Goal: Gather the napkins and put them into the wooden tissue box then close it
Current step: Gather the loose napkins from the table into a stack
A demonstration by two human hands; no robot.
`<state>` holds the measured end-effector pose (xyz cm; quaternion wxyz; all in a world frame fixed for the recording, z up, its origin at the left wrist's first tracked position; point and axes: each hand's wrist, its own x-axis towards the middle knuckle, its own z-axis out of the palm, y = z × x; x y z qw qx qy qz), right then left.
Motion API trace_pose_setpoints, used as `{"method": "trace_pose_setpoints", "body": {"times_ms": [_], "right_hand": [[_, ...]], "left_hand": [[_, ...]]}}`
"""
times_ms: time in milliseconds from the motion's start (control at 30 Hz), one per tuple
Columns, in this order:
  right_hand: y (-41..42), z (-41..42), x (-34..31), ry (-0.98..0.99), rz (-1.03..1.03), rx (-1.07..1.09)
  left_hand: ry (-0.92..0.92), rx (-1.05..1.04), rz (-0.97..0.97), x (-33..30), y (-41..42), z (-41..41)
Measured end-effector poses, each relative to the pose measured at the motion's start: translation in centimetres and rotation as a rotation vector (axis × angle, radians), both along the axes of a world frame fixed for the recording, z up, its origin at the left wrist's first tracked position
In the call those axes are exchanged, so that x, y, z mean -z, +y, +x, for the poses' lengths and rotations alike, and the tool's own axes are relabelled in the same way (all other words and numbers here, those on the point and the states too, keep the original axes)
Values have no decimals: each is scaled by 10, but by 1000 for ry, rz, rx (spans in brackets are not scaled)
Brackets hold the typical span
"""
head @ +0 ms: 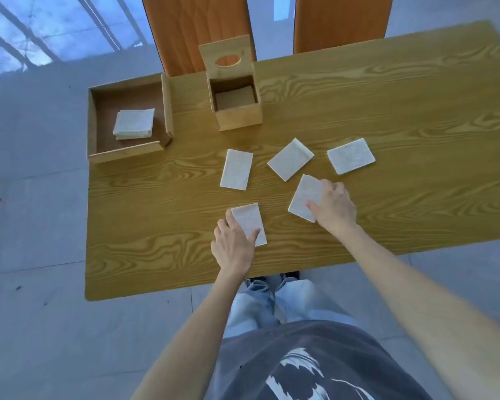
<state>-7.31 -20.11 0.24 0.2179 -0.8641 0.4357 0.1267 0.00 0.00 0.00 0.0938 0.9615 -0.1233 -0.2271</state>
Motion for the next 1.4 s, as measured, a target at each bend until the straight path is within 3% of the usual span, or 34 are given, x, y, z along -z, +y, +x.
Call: {"method": "trace_pose_setpoints", "body": {"times_ms": [367, 733, 1033, 1167, 1400], "right_hand": [[-19, 10, 12, 6, 64, 185], [-26, 6, 8, -271, 221, 249], [-16, 16, -12, -561, 747, 315], [2, 27, -18, -513, 968, 232], [38, 43, 6, -426, 1007, 187]], "left_hand": [[66, -217, -51, 13, -10, 5], [152, -392, -231, 17, -8, 14], [184, -450, -284, 19, -4, 17], [223, -483, -328, 19, -3, 17], [305, -515, -452, 18, 6, 23]]}}
